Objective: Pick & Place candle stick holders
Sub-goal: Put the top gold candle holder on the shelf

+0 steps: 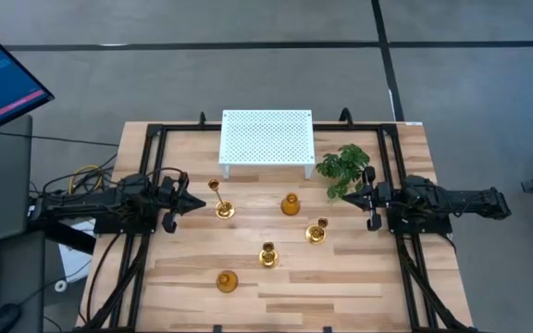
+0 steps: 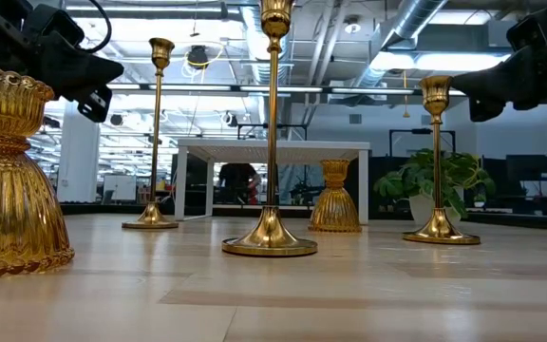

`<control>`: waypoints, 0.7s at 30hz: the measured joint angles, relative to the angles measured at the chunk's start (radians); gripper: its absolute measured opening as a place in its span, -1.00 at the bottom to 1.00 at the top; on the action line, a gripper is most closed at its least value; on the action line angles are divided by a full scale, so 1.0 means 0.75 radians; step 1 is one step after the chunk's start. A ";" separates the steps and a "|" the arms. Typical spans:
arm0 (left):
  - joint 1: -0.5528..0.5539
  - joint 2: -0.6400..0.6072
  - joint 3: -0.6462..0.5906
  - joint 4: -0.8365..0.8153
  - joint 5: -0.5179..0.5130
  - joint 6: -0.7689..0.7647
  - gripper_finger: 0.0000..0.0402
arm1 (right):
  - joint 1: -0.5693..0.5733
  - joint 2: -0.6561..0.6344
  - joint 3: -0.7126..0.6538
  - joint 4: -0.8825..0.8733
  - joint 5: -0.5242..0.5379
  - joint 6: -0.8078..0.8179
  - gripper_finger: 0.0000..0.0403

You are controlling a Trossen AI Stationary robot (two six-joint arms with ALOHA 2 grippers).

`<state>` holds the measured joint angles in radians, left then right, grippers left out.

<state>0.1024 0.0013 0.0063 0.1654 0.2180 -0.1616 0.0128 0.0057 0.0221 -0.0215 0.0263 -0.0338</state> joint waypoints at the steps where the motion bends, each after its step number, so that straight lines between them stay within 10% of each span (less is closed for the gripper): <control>1: 0.000 0.000 0.000 0.000 0.000 0.000 -0.97 | 0.000 0.000 0.000 0.000 0.000 0.000 -1.00; 21: 0.000 0.000 0.000 0.001 0.000 -0.001 -0.97 | 0.000 0.000 0.000 0.000 0.000 0.123 -1.00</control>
<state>0.1024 0.0013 0.0063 0.1658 0.2180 -0.1619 0.0128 0.0059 0.0223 -0.0212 0.0261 0.0587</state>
